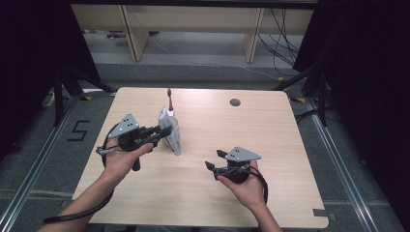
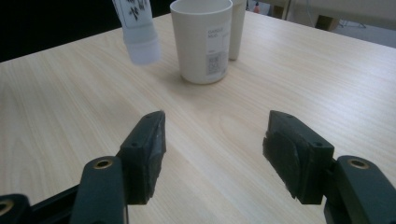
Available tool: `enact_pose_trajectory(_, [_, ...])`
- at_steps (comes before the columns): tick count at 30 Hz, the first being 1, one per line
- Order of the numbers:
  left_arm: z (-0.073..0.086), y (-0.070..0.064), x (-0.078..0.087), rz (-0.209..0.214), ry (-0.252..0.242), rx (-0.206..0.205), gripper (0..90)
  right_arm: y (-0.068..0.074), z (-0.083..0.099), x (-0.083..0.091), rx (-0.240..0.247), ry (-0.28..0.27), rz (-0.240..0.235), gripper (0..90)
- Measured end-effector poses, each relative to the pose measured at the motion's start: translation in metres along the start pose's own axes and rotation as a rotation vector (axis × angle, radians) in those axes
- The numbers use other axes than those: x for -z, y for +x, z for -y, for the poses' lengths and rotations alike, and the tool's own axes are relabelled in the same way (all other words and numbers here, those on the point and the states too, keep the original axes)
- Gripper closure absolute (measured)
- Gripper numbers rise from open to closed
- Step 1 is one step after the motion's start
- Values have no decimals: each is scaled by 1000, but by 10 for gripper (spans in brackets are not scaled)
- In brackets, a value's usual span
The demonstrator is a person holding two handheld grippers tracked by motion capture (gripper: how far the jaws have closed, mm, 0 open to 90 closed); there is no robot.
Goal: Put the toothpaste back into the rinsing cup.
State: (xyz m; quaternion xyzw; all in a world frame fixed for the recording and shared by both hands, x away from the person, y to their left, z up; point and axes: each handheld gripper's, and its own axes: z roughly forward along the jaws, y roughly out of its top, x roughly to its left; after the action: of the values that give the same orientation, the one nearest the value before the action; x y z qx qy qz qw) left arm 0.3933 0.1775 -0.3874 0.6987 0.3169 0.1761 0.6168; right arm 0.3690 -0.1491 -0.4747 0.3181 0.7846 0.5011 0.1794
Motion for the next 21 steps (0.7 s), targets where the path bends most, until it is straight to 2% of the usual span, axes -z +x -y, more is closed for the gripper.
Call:
enact_pose_trajectory(2, [-2, 2, 1, -8, -1, -4, 768, 0, 3, 0, 3, -1, 15, 389])
enact_pose_trajectory(3, [-3, 2, 1, -11, -3, -2, 767, -1, 4, 0, 26, -2, 21, 389])
enact_pose_trajectory(5, [-4, 3, 1, -16, -8, 2, 768, 0, 6, 0, 6, 0, 22, 388])
enact_pose_trajectory(6, [-5, 5, 1, -15, -9, 2, 768, -1, 7, 0, 19, 2, 22, 388])
enact_pose_trajectory(8, [-6, 6, 1, -17, -7, -2, 768, -1, 9, 0, 6, 1, 24, 388])
enact_pose_trajectory(11, [-7, 8, 1, -29, -2, -10, 768, -1, 11, 0, -10, -19, 31, 388])
enact_pose_trajectory(12, [-8, 8, 1, -31, 3, -12, 767, -2, 11, -1, -9, -21, 15, 388])
enact_pose_trajectory(13, [-9, 9, 1, -34, 3, -11, 767, -3, 12, 1, 14, -17, 43, 388])
enact_pose_trajectory(16, [-11, 11, 1, -43, 10, -16, 768, -2, 13, 2, -18, -3, 41, 388])
enact_pose_trajectory(17, [-11, 11, 1, -46, 12, -18, 768, -1, 14, 2, -4, -10, 51, 388])
enact_pose_trajectory(19, [-13, 12, 0, -53, 13, -18, 768, 1, 15, 2, -27, -1, 44, 388])
enact_pose_trajectory(20, [-13, 13, 0, -55, 14, -21, 768, 1, 16, 0, -18, -24, 37, 388])
enact_pose_trajectory(21, [-14, 14, 0, -58, 13, -19, 768, 0, 16, 0, -1, -16, 29, 388])
